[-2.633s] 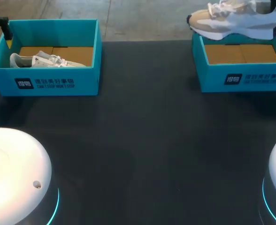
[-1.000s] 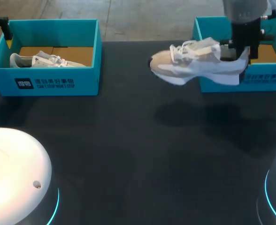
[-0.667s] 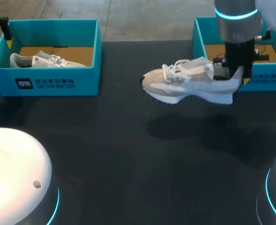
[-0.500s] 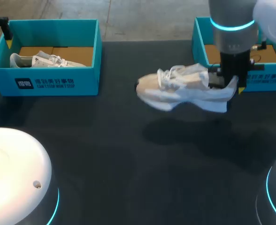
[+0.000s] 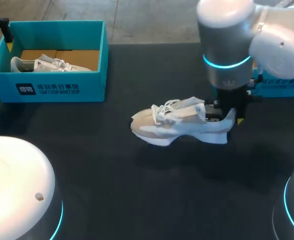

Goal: Take the shoe out of the shoebox, open the shoe tongue, remove and reinsert the insole, then place the shoe into the shoebox

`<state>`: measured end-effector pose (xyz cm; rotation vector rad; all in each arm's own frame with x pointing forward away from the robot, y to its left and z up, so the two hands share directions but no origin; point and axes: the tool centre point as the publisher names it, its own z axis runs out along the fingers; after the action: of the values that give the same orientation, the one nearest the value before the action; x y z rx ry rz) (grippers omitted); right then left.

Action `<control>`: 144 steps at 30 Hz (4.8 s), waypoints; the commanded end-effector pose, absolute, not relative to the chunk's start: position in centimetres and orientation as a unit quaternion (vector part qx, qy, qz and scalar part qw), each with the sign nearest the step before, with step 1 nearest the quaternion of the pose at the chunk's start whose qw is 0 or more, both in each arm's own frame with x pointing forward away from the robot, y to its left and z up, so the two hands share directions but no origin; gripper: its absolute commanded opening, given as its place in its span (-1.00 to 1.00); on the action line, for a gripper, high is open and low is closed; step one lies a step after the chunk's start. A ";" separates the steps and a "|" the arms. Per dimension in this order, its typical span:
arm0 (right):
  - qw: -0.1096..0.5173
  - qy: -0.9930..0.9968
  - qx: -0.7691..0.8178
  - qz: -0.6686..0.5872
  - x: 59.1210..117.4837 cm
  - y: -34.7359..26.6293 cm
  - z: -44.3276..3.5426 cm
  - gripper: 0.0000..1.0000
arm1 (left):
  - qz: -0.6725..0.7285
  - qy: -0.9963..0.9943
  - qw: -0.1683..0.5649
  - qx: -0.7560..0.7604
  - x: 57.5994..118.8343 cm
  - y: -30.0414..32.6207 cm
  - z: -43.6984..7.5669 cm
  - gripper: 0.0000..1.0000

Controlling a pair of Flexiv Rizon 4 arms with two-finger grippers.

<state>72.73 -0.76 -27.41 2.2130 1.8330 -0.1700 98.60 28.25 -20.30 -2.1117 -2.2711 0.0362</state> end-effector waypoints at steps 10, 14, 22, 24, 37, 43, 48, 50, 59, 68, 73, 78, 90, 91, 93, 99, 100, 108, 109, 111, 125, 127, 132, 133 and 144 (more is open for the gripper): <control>0.138 0.629 0.762 -0.071 73.2 0.4 -27.7 -1.00 | 0.011 -0.732 0.020 -0.681 98.5 28.3 -20.3 1.00; 0.138 0.629 0.762 -0.071 73.2 0.4 -27.7 -1.00 | 0.011 -0.732 0.020 -0.681 98.5 28.3 -20.3 1.00; 0.136 0.631 0.760 -0.078 71.0 2.7 -28.6 -1.00 | 0.011 -0.732 0.020 -0.681 98.5 28.3 -20.3 1.00; 0.131 0.629 0.763 -0.075 70.3 3.3 -28.9 -1.00 | 0.011 -0.732 0.020 -0.681 98.5 28.3 -20.3 1.00; 0.123 0.614 0.776 -0.073 68.5 5.8 -31.1 -1.00 | 0.011 -0.732 0.020 -0.681 98.5 28.3 -20.3 1.00; 0.105 0.619 0.776 -0.060 67.8 6.7 -33.1 -1.00 | 0.011 -0.732 0.020 -0.681 98.5 28.3 -20.3 1.00; 0.102 0.621 0.774 -0.061 67.2 6.9 -34.1 -1.00 | 0.011 -0.732 0.020 -0.681 98.5 28.3 -20.3 1.00; 0.100 0.623 0.774 -0.061 66.9 7.1 -34.3 -1.00 | 0.011 -0.732 0.020 -0.681 98.5 28.3 -20.3 1.00; 0.096 0.633 0.766 -0.067 66.4 8.2 -35.8 -1.00 | 0.011 -0.732 0.020 -0.681 98.5 28.3 -20.3 1.00; 0.100 0.643 0.756 -0.072 66.5 9.3 -36.7 -1.00 | 0.011 -0.732 0.020 -0.681 98.5 28.3 -20.3 1.00; 0.098 0.647 0.752 -0.075 66.6 9.7 -37.3 -1.00 | 0.011 -0.732 0.020 -0.681 98.5 28.3 -20.3 1.00; 0.101 0.649 0.750 -0.079 66.7 10.2 -37.7 -1.00 | 0.011 -0.732 0.020 -0.681 98.5 28.3 -20.3 1.00; 0.101 0.646 0.752 -0.085 66.4 10.1 -38.5 -1.00 | 0.011 -0.732 0.020 -0.681 98.5 28.3 -20.3 1.00; 0.100 0.646 0.752 -0.085 66.4 10.1 -38.5 -1.00 | 0.011 -0.732 0.020 -0.681 98.5 28.3 -20.3 1.00; 0.099 0.644 0.754 -0.085 66.3 10.1 -38.6 -1.00 | 0.011 -0.732 0.020 -0.681 98.5 28.3 -20.3 1.00; 0.097 0.642 0.755 -0.087 66.1 10.1 -38.8 -1.00 | 0.011 -0.732 0.020 -0.681 98.5 28.3 -20.3 1.00; 0.098 0.642 0.755 -0.088 66.1 10.1 -38.8 -1.00 | 0.011 -0.732 0.020 -0.681 98.5 28.3 -20.3 1.00; 0.103 0.633 0.761 -0.100 65.9 10.1 -38.9 -1.00 | 0.011 -0.732 0.020 -0.681 98.5 28.3 -20.3 1.00; 0.103 0.633 0.761 -0.100 65.9 10.1 -38.8 -1.00 | 0.011 -0.732 0.020 -0.681 98.5 28.3 -20.3 1.00; 0.105 0.632 0.761 -0.100 65.8 10.1 -38.7 -1.00 | 0.011 -0.732 0.020 -0.681 98.5 28.3 -20.3 1.00; 0.096 0.626 0.767 -0.103 65.4 10.7 -39.3 -0.91 | 0.011 -0.732 0.020 -0.681 98.5 28.3 -20.3 1.00; 0.094 0.624 0.769 -0.096 65.4 10.9 -39.1 -0.55 | 0.011 -0.732 0.020 -0.681 98.5 28.3 -20.3 1.00; 0.096 0.625 0.770 -0.091 65.3 11.1 -38.6 -0.36 | 0.011 -0.732 0.020 -0.681 98.5 28.3 -20.3 1.00; 0.096 0.625 0.769 -0.090 65.3 11.2 -38.6 -0.35 | 0.011 -0.732 0.020 -0.681 98.5 28.3 -20.3 1.00; 0.094 0.627 0.770 -0.077 65.2 11.4 -37.9 -0.05 | 0.011 -0.732 0.020 -0.681 98.5 28.3 -20.3 1.00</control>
<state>65.90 11.10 -38.03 2.2177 1.9674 -0.2538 98.59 28.26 -20.31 -2.1116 -2.2712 0.0363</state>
